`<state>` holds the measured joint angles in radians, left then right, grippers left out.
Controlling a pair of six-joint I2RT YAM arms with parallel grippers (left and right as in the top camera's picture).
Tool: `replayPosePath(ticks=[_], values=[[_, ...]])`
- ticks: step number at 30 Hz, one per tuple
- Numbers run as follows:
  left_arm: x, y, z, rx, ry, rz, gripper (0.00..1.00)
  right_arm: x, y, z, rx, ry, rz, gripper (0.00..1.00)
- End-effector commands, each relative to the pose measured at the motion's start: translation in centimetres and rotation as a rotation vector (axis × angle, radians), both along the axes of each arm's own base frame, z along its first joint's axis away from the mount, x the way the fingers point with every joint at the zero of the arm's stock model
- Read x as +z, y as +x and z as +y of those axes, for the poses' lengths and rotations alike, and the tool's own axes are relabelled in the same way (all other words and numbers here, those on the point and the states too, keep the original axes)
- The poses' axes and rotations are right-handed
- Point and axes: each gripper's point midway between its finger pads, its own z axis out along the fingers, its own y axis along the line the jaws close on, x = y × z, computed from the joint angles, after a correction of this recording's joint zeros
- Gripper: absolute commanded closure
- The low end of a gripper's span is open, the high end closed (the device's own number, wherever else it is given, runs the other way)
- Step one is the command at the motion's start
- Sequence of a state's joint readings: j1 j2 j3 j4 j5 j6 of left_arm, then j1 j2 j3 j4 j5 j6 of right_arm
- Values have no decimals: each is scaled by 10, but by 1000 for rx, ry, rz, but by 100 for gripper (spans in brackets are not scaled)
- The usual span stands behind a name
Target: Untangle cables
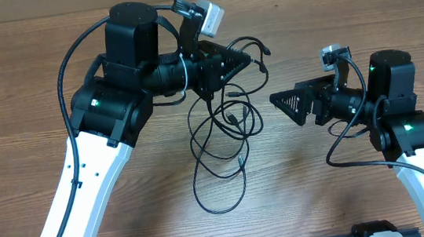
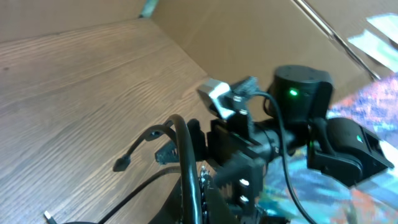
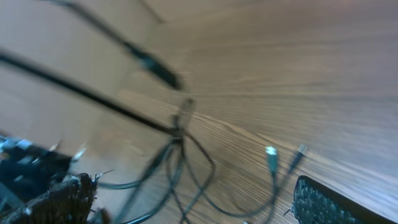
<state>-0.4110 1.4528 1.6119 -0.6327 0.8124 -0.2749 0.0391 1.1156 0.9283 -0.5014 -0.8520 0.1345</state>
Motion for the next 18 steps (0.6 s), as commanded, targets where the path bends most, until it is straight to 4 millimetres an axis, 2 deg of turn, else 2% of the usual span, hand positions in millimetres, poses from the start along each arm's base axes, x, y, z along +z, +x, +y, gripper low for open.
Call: replayPosePath(ticks=[1, 5, 8, 11, 14, 16, 18], values=[[21, -5, 0, 54, -52, 53, 96, 14, -9, 11, 100, 59, -57, 0], [31, -25, -21, -27, -93, 69, 96, 25, -2, 11, 99, 55, -132, 0], [37, -38, -37, -80, -108, 45, 96, 25, 6, 7, 63, 32, -154, 0], [40, -49, -47, -118, -115, 32, 96, 11, 26, -13, -106, -48, -113, 0], [40, -53, -48, -140, -121, 36, 96, -5, 45, -45, -324, -147, -61, 0], [41, -53, -47, -143, -122, 37, 96, -13, 52, -63, -430, -206, -41, 0], [41, -51, -46, -138, -122, 36, 96, -18, 54, -72, -478, -240, -32, 0]])
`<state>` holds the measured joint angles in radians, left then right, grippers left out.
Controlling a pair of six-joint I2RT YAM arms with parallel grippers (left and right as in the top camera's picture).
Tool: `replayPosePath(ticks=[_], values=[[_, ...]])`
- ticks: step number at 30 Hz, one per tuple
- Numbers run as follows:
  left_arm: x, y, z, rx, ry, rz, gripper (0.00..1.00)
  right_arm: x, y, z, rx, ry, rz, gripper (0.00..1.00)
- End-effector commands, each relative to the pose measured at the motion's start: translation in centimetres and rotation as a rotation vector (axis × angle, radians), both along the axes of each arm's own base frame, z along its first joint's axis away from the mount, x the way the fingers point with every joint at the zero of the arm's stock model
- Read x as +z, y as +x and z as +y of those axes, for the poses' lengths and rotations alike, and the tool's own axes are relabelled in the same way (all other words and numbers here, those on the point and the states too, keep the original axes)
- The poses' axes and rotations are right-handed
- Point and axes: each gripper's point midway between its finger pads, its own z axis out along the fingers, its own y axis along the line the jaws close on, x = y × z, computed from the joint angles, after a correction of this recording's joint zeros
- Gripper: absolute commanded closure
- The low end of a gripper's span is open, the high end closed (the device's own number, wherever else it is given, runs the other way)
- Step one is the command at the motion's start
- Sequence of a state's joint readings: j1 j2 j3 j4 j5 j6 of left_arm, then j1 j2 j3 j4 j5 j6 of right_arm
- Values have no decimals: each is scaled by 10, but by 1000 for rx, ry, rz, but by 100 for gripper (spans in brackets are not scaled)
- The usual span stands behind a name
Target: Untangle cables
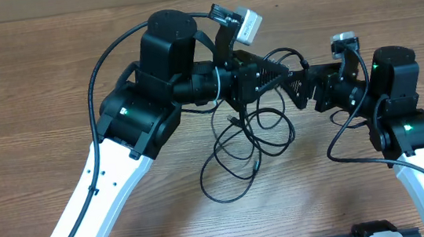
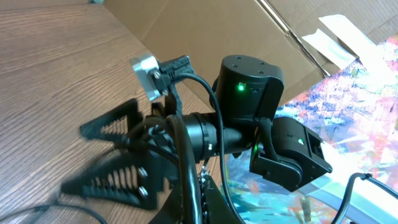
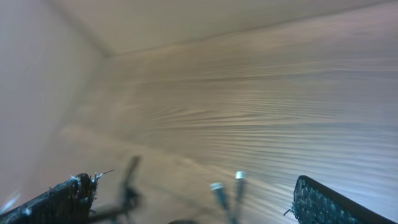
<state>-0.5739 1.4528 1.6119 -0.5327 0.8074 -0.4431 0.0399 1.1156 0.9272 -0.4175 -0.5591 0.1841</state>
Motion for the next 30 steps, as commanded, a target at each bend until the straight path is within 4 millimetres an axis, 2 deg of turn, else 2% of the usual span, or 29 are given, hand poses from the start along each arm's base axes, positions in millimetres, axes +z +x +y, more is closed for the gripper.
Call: replayPosePath(ticks=[1, 5, 8, 11, 14, 20, 24, 30], values=[[24, -9, 6, -20, -44, -32, 96, -15, 16, -40, -234, -112, 28, 0], [25, -3, 11, -2, -47, -37, 96, -23, 13, -47, -269, -141, 65, 0], [26, -4, 12, -14, -57, -25, 96, -33, 13, -69, -394, -190, 108, 0], [30, -11, 11, -51, -75, -20, 96, -36, 12, -82, -471, -222, 123, 0], [34, -12, 11, -59, -86, -42, 96, -39, 10, -83, -473, -226, 137, 0], [42, 3, 25, -9, -101, -75, 96, -53, -2, -84, -466, -247, 211, 0], [53, 10, 40, 41, -116, -112, 96, -57, -6, -82, -456, -248, 233, 0], [69, 33, 76, 216, -112, -179, 96, -59, -9, -74, -418, -224, 249, 0]])
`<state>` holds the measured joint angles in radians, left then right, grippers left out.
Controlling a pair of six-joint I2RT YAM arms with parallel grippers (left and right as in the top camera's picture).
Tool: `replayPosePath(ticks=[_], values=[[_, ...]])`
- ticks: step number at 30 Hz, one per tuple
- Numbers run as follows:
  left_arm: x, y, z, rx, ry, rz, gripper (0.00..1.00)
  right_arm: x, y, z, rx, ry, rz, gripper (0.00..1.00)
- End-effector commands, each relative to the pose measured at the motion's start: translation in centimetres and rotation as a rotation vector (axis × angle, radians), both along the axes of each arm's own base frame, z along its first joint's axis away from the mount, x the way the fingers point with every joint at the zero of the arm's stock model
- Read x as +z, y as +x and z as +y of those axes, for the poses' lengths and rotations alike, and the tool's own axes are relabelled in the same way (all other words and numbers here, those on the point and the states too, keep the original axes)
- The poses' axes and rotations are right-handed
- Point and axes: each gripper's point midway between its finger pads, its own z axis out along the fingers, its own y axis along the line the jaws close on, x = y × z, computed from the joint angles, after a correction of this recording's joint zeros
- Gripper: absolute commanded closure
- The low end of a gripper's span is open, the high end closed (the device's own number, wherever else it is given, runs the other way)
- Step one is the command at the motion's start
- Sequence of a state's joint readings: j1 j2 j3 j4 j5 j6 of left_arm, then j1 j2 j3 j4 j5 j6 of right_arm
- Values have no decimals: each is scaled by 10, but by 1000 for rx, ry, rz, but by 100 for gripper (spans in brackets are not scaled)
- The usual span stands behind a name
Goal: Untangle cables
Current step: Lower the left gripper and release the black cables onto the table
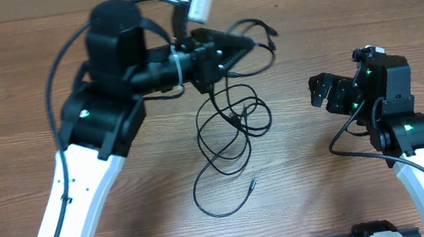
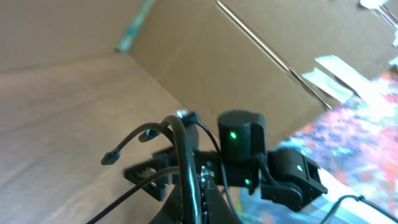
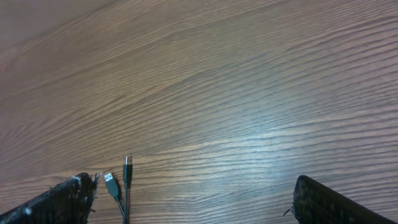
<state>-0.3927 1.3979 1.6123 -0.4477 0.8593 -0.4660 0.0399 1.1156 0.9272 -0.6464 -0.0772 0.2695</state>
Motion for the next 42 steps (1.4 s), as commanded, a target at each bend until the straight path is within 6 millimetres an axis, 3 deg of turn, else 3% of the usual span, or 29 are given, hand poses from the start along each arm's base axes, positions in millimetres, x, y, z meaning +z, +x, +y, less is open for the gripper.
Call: replayPosePath(ticks=[1, 11, 14, 18, 24, 30, 38, 42], values=[[31, 1, 24, 99, -25, -84, 96, -1, -1, 4, 11, 23, 3, 0], [-8, 50, 78, 451, 140, -13, 96, -1, -2, 9, 35, 46, 6, 0], [-24, 65, 103, 618, 219, 17, 96, -2, -3, 9, 35, 46, 12, 0], [-50, 81, 154, 904, 382, 62, 96, -5, -6, 9, 35, 46, 32, 0], [-85, 84, 227, 1256, 665, 115, 96, -7, -9, 9, 34, 46, 45, 0], [-115, 88, 267, 1381, 840, 188, 96, -9, -11, 9, 35, 46, 55, 0], [-174, 83, 327, 1496, 943, 460, 96, -11, -13, 9, 34, 45, 66, 0], [-193, 78, 343, 1504, 969, 555, 96, -11, -13, 9, 34, 45, 66, 0]])
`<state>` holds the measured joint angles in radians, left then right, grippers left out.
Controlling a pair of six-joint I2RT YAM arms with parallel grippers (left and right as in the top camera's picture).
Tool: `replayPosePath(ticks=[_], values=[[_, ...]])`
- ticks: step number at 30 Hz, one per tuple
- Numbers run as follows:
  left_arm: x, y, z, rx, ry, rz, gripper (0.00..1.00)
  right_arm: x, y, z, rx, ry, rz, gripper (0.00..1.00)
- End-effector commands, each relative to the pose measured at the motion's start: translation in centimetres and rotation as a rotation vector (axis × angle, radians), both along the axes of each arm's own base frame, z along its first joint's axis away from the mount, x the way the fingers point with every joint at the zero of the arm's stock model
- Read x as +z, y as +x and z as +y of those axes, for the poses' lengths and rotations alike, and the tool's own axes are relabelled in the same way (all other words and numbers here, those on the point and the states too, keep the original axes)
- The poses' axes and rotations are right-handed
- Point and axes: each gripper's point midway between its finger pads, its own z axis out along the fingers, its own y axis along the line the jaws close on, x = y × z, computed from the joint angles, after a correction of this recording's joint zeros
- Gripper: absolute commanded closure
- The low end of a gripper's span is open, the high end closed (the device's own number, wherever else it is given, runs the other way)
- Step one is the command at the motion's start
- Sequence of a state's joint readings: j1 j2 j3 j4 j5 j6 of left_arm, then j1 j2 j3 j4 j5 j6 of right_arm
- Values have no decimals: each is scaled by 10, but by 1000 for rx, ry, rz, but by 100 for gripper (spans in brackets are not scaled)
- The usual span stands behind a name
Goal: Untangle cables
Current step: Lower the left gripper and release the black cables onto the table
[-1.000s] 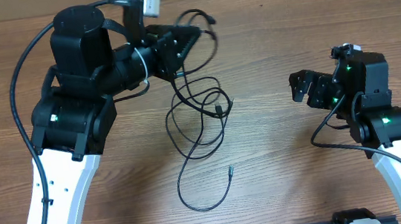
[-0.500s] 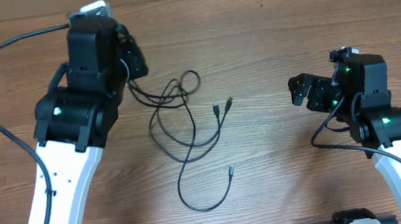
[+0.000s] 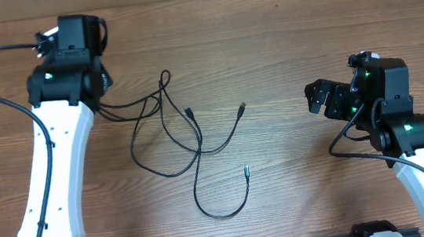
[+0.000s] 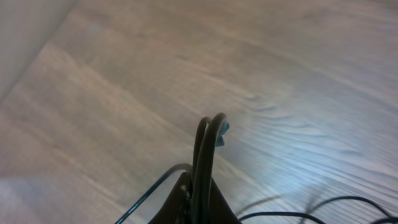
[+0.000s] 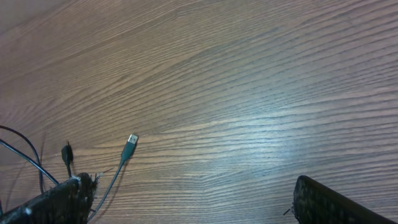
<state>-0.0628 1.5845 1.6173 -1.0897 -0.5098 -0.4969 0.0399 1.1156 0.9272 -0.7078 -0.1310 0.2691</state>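
Thin black cables (image 3: 167,131) lie spread in loose loops over the middle of the wooden table. Plug ends lie at the centre (image 3: 242,108) and lower down (image 3: 245,170). My left gripper (image 4: 200,194) is at the far left of the table (image 3: 102,81), shut on a folded bight of black cable (image 4: 208,149) that sticks up between its fingers. Strands run from it to the loops. My right gripper (image 5: 193,208) stands open at the right (image 3: 317,96), nothing between its fingers; a cable plug (image 5: 130,142) lies ahead of its left finger (image 5: 59,200).
The bare wooden table (image 3: 282,32) stretches between the cables and the right arm (image 3: 402,126). The left arm's white link (image 3: 48,175) runs down the left side. A cardboard wall runs along the back edge.
My left gripper, still shut on the cable, has moved from the upper middle to the far left. The cables now lie drawn out and flatter. The right gripper has barely moved.
First my left gripper held the tangle at the upper middle, with the right one open to its right. Then both grippers were close together over the tangle. Later the right stood back at the right, open. Now the left is at the far left, cables spread.
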Motion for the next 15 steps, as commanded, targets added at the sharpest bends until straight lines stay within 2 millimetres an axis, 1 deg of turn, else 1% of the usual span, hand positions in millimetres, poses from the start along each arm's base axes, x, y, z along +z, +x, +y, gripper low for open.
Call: replayPosePath(ticks=[1, 5, 7, 11, 12, 15], values=[[-6, 0, 18, 83, -17, 11, 96, -1, -1, 0, -4, 9, 4, 0], [-21, -4, 32, 127, -34, 60, 93, -1, -1, 0, -4, 9, 5, 0], [-30, -6, 39, 148, -51, 92, 79, -2, -1, 0, -3, 8, 8, 0], [-38, -9, 44, 161, -77, 117, 77, -2, -1, 0, -4, 9, 8, 0], [-39, -9, 44, 160, -87, 118, 75, -2, -1, 0, -4, 8, 8, 0], [-40, -9, 43, 158, -104, 118, 62, -2, -1, 0, -4, 9, 9, 0]])
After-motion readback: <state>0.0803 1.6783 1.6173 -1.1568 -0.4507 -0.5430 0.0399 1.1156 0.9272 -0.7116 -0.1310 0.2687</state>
